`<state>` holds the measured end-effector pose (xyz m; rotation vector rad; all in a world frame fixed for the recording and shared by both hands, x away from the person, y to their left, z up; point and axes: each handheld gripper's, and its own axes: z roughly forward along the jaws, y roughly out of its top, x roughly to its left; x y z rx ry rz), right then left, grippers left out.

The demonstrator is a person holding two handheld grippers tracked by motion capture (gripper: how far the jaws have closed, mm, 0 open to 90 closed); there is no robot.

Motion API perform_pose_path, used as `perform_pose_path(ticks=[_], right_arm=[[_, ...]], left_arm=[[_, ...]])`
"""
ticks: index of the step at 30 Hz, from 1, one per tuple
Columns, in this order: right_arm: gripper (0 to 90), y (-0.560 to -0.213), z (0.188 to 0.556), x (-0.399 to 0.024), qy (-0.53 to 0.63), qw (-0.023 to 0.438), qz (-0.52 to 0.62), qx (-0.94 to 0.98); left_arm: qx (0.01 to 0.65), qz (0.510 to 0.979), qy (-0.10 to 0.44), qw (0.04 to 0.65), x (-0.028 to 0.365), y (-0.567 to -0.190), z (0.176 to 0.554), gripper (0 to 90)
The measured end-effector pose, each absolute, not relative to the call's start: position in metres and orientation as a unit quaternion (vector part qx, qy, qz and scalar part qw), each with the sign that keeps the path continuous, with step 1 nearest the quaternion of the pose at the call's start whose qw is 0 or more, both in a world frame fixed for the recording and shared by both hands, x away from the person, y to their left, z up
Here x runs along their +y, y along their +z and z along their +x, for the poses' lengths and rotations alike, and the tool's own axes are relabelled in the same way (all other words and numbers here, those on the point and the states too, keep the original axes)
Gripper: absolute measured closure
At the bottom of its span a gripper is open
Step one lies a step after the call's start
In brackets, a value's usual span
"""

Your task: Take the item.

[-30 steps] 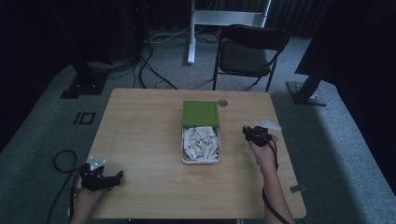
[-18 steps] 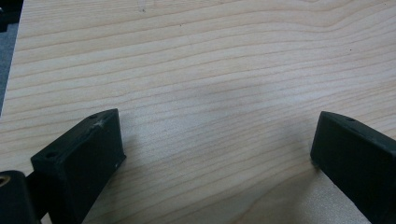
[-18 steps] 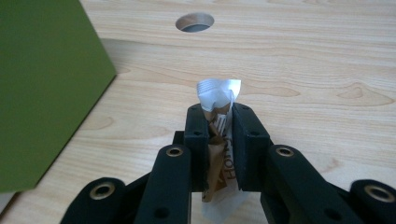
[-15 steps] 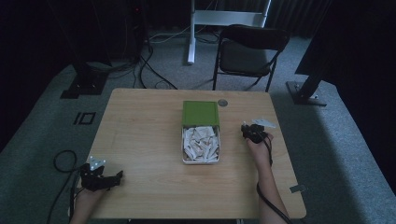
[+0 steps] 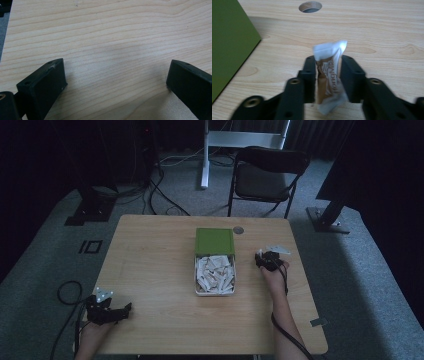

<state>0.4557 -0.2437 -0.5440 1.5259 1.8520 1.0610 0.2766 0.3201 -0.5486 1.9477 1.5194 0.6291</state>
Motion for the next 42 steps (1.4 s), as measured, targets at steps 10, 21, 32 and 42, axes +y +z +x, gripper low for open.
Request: perform_pose_path(ticks=[10,21,32,42], right_arm=[[21.2,-0.531,0.447,-0.246,0.416,0.239,0.563,0.674],[13.5,-0.523,0.43,-0.246,0.428,0.226,0.553,0.678],[13.5,-0.528,0.413,-0.251,0.417,0.227,0.552,0.685],[13.5,-0.532,0.389,-0.257,0.415,0.221,0.555,0.686]], left_arm=[[0.57,0.731,0.236,0.292,0.32,-0.549,0.277,3.2],[0.57,0.731,0.236,0.292,0.32,-0.549,0.277,3.2],[0.57,0.731,0.236,0.292,0.32,-0.549,0.277,3.2],[0.57,0.731,0.236,0.292,0.32,-0.549,0.277,3.2]])
